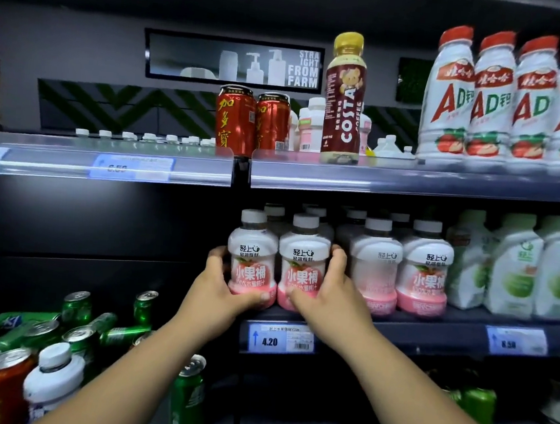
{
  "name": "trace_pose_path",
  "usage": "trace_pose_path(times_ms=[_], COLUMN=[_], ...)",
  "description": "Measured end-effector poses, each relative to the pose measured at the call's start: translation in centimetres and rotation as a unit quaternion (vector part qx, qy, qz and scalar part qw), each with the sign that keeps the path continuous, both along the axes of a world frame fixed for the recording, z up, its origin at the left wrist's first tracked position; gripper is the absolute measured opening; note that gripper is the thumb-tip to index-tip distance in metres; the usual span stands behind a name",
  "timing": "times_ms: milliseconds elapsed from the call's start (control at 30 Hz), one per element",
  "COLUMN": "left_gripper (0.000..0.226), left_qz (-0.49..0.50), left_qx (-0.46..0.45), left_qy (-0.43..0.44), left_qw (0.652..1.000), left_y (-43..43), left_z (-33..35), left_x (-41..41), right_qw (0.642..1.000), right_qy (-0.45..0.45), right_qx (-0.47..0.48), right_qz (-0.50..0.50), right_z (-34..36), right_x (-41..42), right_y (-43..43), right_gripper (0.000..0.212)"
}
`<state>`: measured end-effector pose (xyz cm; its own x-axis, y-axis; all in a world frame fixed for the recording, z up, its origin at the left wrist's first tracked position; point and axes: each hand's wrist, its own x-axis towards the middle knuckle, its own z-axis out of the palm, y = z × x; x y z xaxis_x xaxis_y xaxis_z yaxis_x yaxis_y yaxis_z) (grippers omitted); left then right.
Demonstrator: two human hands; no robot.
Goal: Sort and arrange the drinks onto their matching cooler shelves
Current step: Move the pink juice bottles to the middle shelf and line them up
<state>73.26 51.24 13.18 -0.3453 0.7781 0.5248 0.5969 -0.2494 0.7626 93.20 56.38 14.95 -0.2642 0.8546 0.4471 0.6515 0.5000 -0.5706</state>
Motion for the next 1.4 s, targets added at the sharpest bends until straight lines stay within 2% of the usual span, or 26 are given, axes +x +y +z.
trace_pose_path(times_ms=[100, 233, 533, 800, 933, 1067, 1233, 1300, 1400], left_gripper=[0.101, 0.086, 0.076, 0.072, 0.062, 0.062, 0.058, 0.054, 0.056], left_qz=[-0.009, -0.006, 0.008, 0.029, 0.035, 0.042, 0.056, 0.06, 0.083], left_qx=[-0.008, -0.008, -0.007, 0.002, 0.001, -0.004, -0.009, -0.006, 0.03], left_qy=[0.006, 0.02, 0.056, 0.055, 0.055, 0.056, 0.076, 0.08, 0.109], left_qw=[1.0, 1.0, 0.998, 0.998, 0.998, 0.998, 0.996, 0.995, 0.99], left_y=[0.6, 0.7, -0.6, -0.9, -1.0, -0.9, -0.7, -0.6, -0.3], left_z=[0.1, 0.3, 0.7, 0.6, 0.5, 0.5, 0.3, -0.1, -1.2], left_x=[-0.2, 0.2, 1.4, 2.6, 3.1, 3.7, 5.0, 5.4, 6.3], right_qw=[1.0, 1.0, 0.998, 0.998, 0.997, 0.983, 0.959, 0.953, 0.96], right_qy=[0.005, 0.007, 0.043, 0.036, 0.043, 0.108, 0.148, 0.144, 0.136], right_qx=[-0.018, 0.0, 0.035, 0.043, 0.062, 0.147, 0.24, 0.265, 0.224], right_qz=[-0.004, -0.018, -0.011, 0.01, 0.014, 0.032, -0.004, -0.039, -0.096], right_z=[0.4, 0.4, 0.0, 0.2, 0.4, 0.2, -0.9, -1.6, -2.5], right_x=[-0.1, -0.5, 0.6, 1.3, 2.4, 4.7, 7.9, 8.9, 10.5], right_y=[0.3, 0.1, -0.6, -0.4, -0.7, -1.0, 0.0, 0.7, 1.8], right_gripper=[0.099, 0.109, 0.113, 0.123, 0.109, 0.082, 0.057, 0.058, 0.078])
